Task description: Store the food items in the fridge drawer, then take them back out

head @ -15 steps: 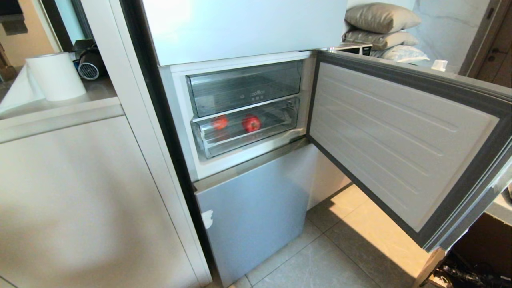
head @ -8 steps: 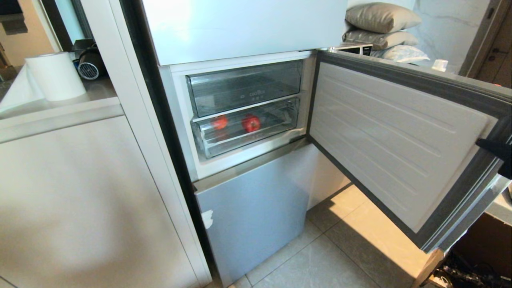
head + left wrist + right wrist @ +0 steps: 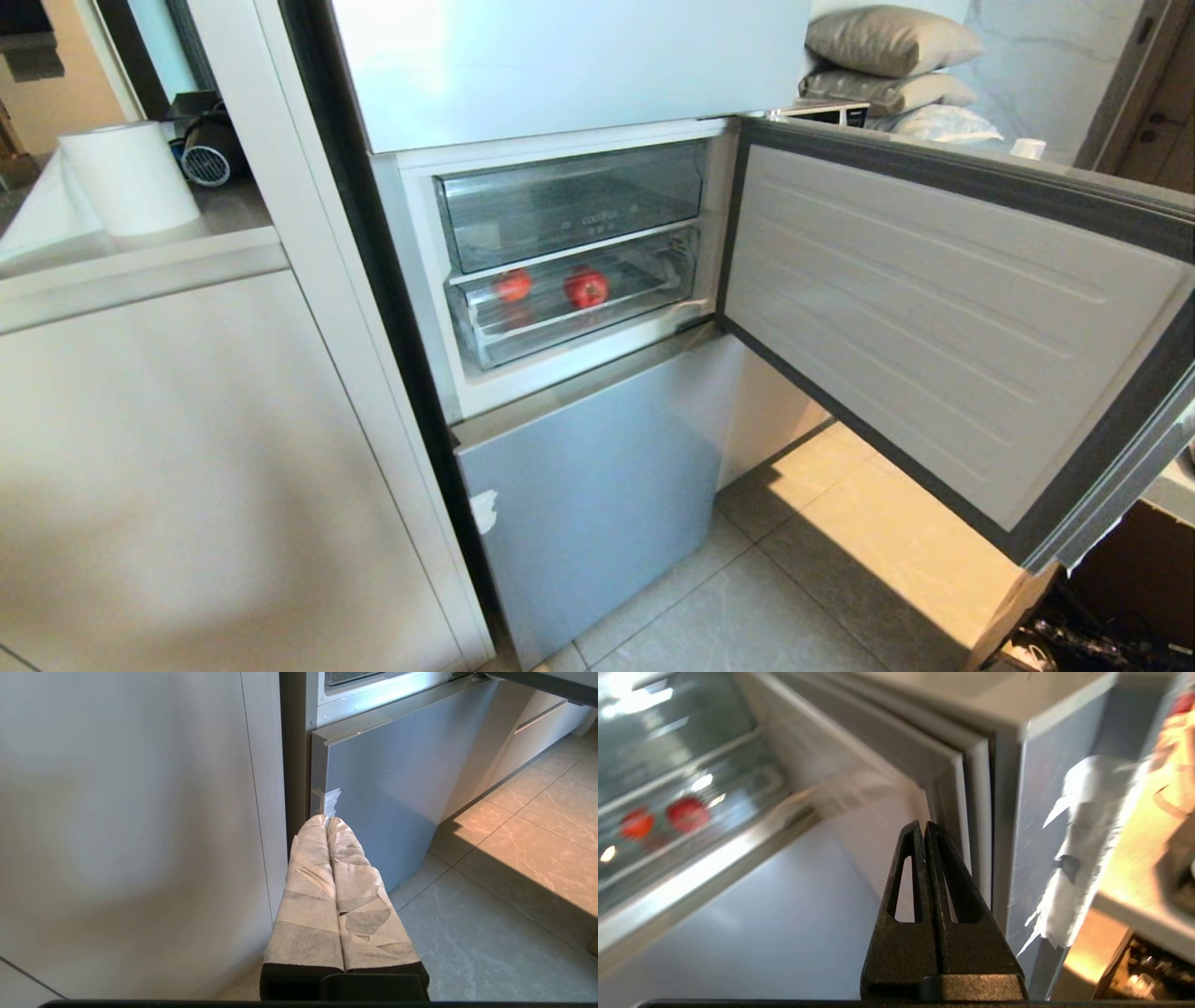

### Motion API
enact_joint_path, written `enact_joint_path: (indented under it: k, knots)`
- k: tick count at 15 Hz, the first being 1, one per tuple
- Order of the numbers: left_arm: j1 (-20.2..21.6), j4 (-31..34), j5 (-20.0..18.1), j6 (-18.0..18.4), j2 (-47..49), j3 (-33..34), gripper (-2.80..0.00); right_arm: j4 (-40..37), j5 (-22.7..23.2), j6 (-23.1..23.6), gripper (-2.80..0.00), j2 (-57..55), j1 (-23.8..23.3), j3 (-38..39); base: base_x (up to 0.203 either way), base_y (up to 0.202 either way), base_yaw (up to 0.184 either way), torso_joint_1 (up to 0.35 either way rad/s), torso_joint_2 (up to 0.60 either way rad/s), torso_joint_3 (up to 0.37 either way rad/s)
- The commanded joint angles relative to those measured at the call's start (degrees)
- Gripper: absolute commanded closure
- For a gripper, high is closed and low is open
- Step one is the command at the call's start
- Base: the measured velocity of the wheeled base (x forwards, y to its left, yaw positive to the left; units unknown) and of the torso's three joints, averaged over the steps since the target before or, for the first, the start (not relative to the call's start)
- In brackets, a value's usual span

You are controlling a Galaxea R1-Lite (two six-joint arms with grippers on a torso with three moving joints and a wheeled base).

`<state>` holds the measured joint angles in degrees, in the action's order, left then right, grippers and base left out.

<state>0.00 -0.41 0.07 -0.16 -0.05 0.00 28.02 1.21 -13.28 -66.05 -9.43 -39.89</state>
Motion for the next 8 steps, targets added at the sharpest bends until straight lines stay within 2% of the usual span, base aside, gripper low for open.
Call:
enact_joint_path:
  k: [1, 4, 7, 8]
  knots:
    - [0.0, 0.0, 0.0, 0.0, 0.0, 0.1, 0.00, 1.3, -0.1, 0.0, 0.00, -1.3, -1.9, -0.7, 0.000, 0.000, 0.000, 0.000, 0.00, 0.000]
    - [0.0, 0.0, 0.0, 0.0, 0.0, 0.1, 0.00, 2.2, -1.1, -0.2, 0.00, -3.8, -2.2, -3.8, 0.000, 0.000, 0.000, 0.000, 0.00, 0.000]
    - [0.0, 0.0, 0.0, 0.0, 0.0, 0.1, 0.00, 1.8, 4.2, -0.2, 0.00, -7.3, 4.0, -6.9, 0.000, 0.000, 0.000, 0.000, 0.00, 0.000]
    - [0.0, 0.0, 0.0, 0.0, 0.0, 0.1, 0.00, 1.9, 4.6, -0.2, 0.00, -9.0, 5.5, -6.6, 0.000, 0.000, 0.000, 0.000, 0.00, 0.000]
